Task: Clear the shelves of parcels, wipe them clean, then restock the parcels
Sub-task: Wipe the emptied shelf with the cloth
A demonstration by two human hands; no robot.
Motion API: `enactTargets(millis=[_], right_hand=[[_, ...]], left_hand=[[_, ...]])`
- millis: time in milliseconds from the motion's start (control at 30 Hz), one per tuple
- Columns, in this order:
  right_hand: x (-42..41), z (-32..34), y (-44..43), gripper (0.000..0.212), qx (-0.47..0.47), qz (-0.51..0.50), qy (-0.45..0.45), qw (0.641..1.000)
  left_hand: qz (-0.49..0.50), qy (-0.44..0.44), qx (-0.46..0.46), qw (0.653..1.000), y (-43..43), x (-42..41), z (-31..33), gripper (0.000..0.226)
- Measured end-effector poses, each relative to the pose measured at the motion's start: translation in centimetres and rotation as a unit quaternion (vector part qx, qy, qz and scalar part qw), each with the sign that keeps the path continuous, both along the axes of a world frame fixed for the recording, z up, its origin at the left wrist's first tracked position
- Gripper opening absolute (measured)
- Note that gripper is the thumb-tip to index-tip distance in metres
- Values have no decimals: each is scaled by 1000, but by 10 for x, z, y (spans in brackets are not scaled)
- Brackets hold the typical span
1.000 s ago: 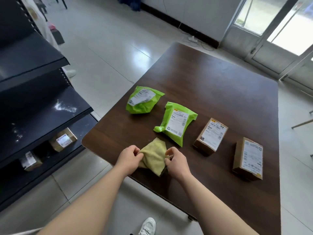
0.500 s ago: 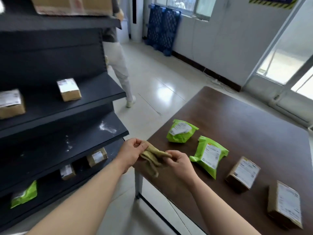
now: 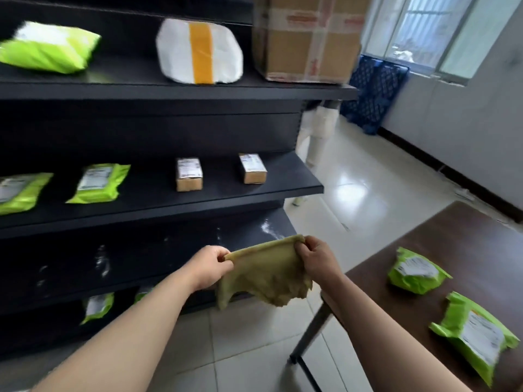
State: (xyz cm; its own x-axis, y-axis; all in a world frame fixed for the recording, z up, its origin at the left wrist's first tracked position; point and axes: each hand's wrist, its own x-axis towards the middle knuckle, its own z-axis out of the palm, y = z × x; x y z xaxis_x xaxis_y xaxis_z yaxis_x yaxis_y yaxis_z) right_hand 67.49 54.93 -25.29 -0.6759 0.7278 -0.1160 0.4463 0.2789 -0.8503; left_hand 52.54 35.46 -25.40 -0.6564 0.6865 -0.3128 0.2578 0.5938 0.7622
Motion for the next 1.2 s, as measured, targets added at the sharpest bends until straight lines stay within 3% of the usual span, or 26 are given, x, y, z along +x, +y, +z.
enactTargets(millis=[233,500,900,1200], right_hand=[[-93,-6,-60,19,-23,80,19,996],[-169,-22,-100,26,-61,154,-8,986],[-271,-34,-151,29,-76,339,4,938],[-317,-64,-209,28,-34,395,-29,918]], left_hand=[[124,-16,69,990,-102,-53,-8,8],[268,-196,175,927,-167,-70,-9,21],[411,-147,109,893,-218,-98,-27,31],[575,-73,161,799,-268,-97,-50,28]])
